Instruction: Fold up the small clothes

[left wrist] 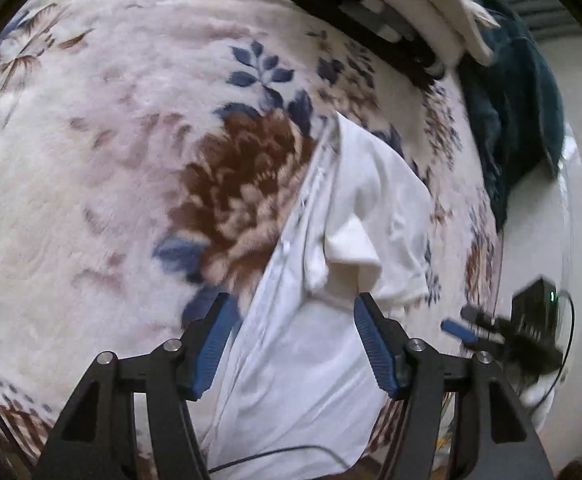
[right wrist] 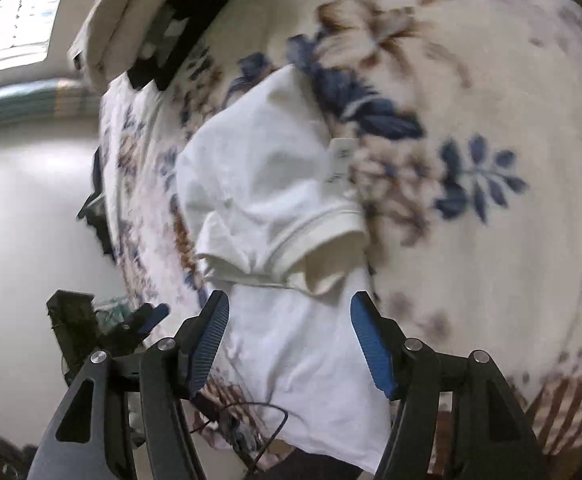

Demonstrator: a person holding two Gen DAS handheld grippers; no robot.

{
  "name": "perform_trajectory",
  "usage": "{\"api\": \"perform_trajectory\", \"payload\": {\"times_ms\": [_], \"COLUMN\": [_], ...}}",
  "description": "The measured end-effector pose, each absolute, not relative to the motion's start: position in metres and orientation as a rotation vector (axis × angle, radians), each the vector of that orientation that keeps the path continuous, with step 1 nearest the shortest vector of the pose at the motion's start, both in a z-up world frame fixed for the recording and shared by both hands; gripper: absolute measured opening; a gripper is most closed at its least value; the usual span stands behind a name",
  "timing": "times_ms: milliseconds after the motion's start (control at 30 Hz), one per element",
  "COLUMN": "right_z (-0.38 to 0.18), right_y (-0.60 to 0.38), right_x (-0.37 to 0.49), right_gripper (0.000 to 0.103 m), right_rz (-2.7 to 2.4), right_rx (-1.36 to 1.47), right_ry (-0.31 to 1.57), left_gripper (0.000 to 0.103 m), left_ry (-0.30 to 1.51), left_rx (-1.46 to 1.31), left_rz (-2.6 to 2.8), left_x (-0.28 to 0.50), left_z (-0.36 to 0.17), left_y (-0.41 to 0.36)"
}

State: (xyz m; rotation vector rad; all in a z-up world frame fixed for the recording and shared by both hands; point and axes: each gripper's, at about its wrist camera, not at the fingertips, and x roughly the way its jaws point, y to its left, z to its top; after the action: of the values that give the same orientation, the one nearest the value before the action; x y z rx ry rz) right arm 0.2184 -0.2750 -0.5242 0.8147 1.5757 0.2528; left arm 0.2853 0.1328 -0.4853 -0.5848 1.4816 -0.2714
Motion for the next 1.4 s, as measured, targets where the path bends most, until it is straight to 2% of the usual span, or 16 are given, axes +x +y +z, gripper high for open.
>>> {"api": "perform_trajectory", "payload": {"times_ms": [233,300,333,367,433,733,833,900,933,1000,1100,1167,1233,1333,1367,1400], "right_z": [-0.559,-0.571,-0.575,-0.580,-0.582,-0.557,-0.566,-0.565,-0.561,-0.555,-0.551,-0.555,-0.566,-0.579,-0.581,-0.581], "right_y": [-0.291,-0.290,-0.289,-0.287,-0.282,-0.276,-0.273,-0.272,-0.273,-0.276,-0.281,-0.281,-0.275,-0.265,-0.263,-0.260], "right_x": [0.241,0.245,0.245,0.244,0.238,0.213,0.214,0.215,0.215,0.216,0.216,0.218,0.222,0.228,0.229,0.229], "right_gripper": [0.066,0.062,0.037,0.019,0.007,0.006,0.006,0.006,0.007,0.014,0.046,0.047,0.047,0.045,0.037,0.008], "right_rz": [0.031,-0.007,-0.022,-0.032,-0.060,-0.080,-0.118,-0.182,-0.184,-0.160,-0.139,-0.111,-0.092,-0.086,-0.100,-0.103], "right_rx": [0.940,0.973,0.997,1.021,1.059,1.047,0.928,0.809,0.791,0.830,0.945,1.024,1.073,1.110,1.109,1.113], "right_ry": [1.532,1.537,1.538,1.550,1.556,1.513,1.593,1.622,1.611,1.591,1.553,1.555,1.581,1.572,1.555,1.528], "left_gripper": [0.060,0.054,0.027,0.009,0.005,0.001,0.011,0.041,0.064,0.064,0.064,0.052,0.010,0.009,0.009,0.009], "left_ry": [1.525,1.519,1.508,1.502,1.459,1.444,1.480,1.482,1.471,1.455,1.505,1.481,1.445,1.407,1.403,1.402], "left_rx": [-0.703,-0.637,-0.586,-0.538,-0.491,-0.424,-0.568,-0.632,-0.645,-0.627,-0.607,-0.564,-0.426,-0.347,-0.332,-0.327], "left_rz": [-0.270,-0.266,-0.271,-0.288,-0.313,-0.296,-0.311,-0.322,-0.323,-0.309,-0.277,-0.254,-0.280,-0.309,-0.311,-0.310], "left_x": [0.322,0.322,0.321,0.319,0.316,0.319,0.319,0.317,0.316,0.315,0.316,0.316,0.316,0.311,0.311,0.311], "left_z": [-0.537,-0.542,-0.541,-0.539,-0.530,-0.519,-0.523,-0.522,-0.521,-0.520,-0.534,-0.536,-0.530,-0.522,-0.520,-0.519], "left_y": [0.092,0.085,0.084,0.083,0.085,0.110,0.116,0.113,0.110,0.102,0.086,0.078,0.064,0.059,0.060,0.062]}}
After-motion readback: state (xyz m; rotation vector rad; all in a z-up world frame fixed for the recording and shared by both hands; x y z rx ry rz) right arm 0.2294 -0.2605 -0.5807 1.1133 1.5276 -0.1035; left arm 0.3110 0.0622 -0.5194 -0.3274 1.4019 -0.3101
